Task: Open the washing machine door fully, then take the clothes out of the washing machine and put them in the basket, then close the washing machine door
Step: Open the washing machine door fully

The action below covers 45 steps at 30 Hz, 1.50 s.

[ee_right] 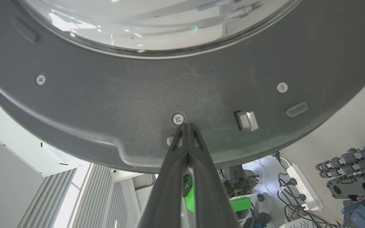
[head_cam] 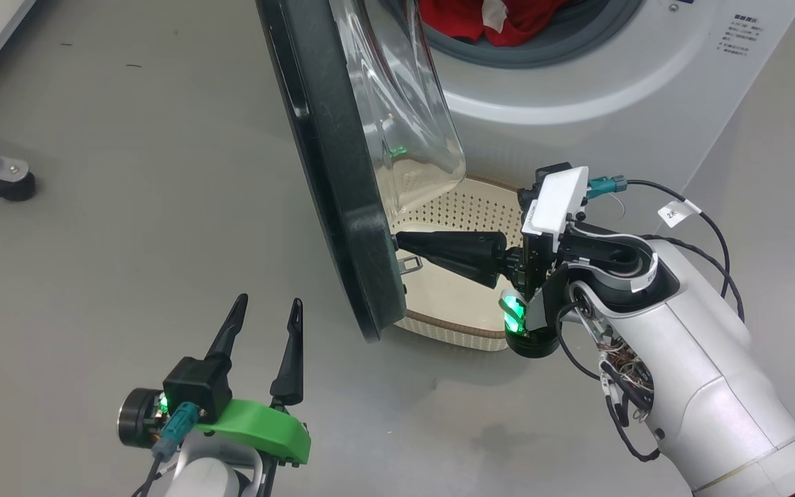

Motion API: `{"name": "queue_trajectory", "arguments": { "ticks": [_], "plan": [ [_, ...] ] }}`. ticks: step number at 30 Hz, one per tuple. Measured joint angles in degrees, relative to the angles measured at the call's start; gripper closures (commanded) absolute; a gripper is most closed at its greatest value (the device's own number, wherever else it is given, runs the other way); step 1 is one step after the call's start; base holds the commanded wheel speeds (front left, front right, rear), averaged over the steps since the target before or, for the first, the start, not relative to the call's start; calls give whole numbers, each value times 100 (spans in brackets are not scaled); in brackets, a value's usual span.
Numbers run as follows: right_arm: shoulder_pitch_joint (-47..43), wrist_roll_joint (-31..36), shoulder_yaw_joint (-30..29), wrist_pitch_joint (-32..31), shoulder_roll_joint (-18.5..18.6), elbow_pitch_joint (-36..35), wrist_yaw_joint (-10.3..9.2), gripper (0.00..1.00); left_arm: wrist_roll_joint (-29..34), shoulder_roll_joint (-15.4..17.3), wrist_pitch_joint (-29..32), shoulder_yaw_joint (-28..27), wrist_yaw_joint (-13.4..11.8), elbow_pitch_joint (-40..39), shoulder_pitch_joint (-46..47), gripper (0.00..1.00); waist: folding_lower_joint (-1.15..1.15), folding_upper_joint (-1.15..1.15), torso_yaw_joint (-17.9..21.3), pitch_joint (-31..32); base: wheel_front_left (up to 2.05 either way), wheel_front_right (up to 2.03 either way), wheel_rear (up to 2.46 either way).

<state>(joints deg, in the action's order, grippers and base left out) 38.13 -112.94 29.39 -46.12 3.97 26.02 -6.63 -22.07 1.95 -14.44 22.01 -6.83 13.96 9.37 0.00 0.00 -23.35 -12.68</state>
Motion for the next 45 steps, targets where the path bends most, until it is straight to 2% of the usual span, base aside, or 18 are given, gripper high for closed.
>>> {"name": "queue_trajectory", "arguments": {
  "ticks": [6,9,12,14,23,30,34,39,43,45],
  "plan": [
    [-1,54,71,231,-8,49,16,100,0,2,0,-176,0,-4,-1,0,0,0,35,22,0,0,0],
    [-1,220,70,337,-15,91,114,100,0,2,0,-204,0,-4,-2,0,0,0,69,54,0,0,0],
    [-9,560,-9,566,-13,152,302,100,0,1,0,-230,0,0,-2,0,0,0,124,121,0,0,0],
    [-21,860,26,715,55,134,493,100,14,1,0,-274,0,7,-3,0,0,0,164,176,0,0,0],
    [-168,2475,322,1678,879,-69,1324,100,167,19,0,-563,0,38,-112,0,0,0,467,434,0,0,0],
    [-176,4317,797,2757,1573,-350,1363,100,208,108,0,-767,0,44,-249,0,0,0,807,622,0,0,0],
    [-201,5109,989,3336,1912,-471,1361,100,209,109,0,-846,0,43,-303,0,0,0,1000,726,0,0,0],
    [-481,5714,1087,4167,1965,-609,1359,100,223,122,0,-958,0,40,-399,0,0,0,1257,876,0,0,0],
    [-754,5921,1080,4644,1953,-655,1350,100,226,147,0,-1084,0,30,-534,0,0,0,1410,956,0,0,0],
    [-905,5992,1049,4886,1945,-676,1248,100,226,155,0,-1107,0,22,-582,0,0,0,1478,991,0,0,0]
  ]
}}
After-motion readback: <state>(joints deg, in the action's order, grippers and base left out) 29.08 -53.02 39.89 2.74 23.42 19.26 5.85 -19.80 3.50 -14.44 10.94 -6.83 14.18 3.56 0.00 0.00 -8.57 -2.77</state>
